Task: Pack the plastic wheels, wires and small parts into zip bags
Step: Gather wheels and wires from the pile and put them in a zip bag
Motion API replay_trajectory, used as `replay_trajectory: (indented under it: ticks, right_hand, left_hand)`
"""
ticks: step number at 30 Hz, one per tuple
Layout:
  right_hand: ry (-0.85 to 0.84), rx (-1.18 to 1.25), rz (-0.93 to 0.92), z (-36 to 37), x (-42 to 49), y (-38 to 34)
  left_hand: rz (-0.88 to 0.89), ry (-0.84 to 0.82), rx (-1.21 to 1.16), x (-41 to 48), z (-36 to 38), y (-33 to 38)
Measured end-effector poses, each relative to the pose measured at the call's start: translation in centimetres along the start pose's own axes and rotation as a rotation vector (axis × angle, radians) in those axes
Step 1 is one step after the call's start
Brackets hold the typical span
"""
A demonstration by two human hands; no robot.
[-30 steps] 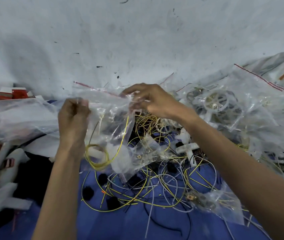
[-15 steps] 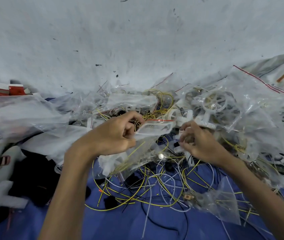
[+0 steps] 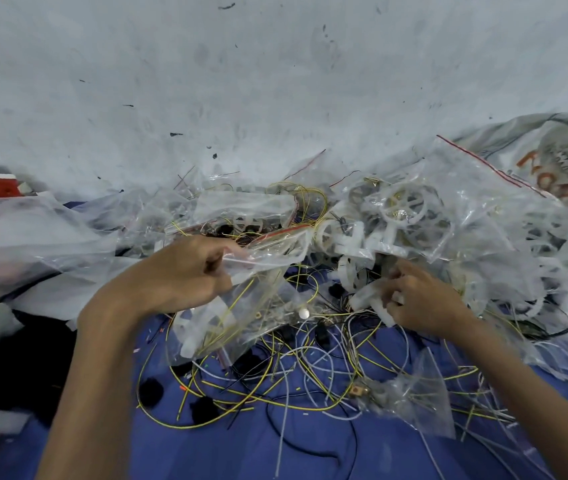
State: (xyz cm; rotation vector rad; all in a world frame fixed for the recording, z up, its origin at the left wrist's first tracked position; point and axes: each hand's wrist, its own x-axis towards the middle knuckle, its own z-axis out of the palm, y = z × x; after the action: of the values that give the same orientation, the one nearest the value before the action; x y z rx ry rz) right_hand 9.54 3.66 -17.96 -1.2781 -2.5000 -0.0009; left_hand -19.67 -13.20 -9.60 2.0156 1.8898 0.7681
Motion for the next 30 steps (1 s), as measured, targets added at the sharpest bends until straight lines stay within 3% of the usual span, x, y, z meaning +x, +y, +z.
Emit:
replay_trajectory:
  ticks: [2, 4, 7, 10, 12, 15, 17, 19, 21, 23, 24, 26, 28, 30]
  right_hand:
    - [0.084, 0.180, 0.058, -0.3, -0.1, 0.4]
    - [-0.001, 0.208, 0.149, 0.3, -0.7, 0.2]
    - [-0.118, 0.228, 0.007, 2.7, -3.2, -1.0]
    - [-0.110, 0.610, -0.155, 2.1, -5.3, -2.1]
    - [-0.160, 0.700, -0.191, 1.0, -5.9, -2.1]
    - [0.094, 0.568, -0.128, 0.5, -6.6, -1.2]
    - [0.247, 0.202, 0.113, 0.5, -6.4, 0.9]
    - [0.095, -0.161, 0.378, 0.2, -6.4, 3.5]
    - [-0.145, -0.300, 0.381, 0.7, -6.7, 5.3]
    - [-0.225, -0.307, 0.265, 1.9, -6.9, 5.5]
    - [-0.186, -0.270, 0.250, 2.2, -6.9, 5.0]
    - [0.031, -0.170, 0.281, 1.8, -6.0, 3.6]
    - [0.197, 0.016, 0.174, 1.5, -4.7, 2.1]
    - [0.035, 0.183, -0.004, 1.2, -3.6, -0.6]
  left_hand:
    - [0.007, 0.005, -0.011, -0.1, -0.2, -0.1]
    - [0.013, 0.022, -0.036, -0.2, -0.3, -0.2]
    - [0.014, 0.030, -0.052, -0.2, -0.3, -0.5]
    - [-0.006, 0.051, -0.038, 0.0, -0.2, -0.6]
    - [0.004, 0.060, -0.017, -0.1, -0.1, -0.4]
    - [0.042, 0.069, 0.048, 0.0, -0.1, 0.1]
    - [0.040, 0.067, 0.051, -0.1, -0.2, 0.1]
    - [0.023, 0.053, 0.047, 0.0, -0.1, 0.0]
    - [0.012, 0.043, 0.050, 0.0, 0.0, -0.1]
    - [0.008, 0.033, 0.050, 0.1, 0.1, -0.1]
    - [0.005, 0.027, 0.047, 0.2, 0.1, 0.0]
    - [0.002, 0.023, 0.046, 0.2, 0.2, 0.1]
    - [0.001, 0.029, 0.051, 0.2, 0.3, 0.2]
    - [-0.008, 0.023, 0.037, 0.3, 0.3, 0.1]
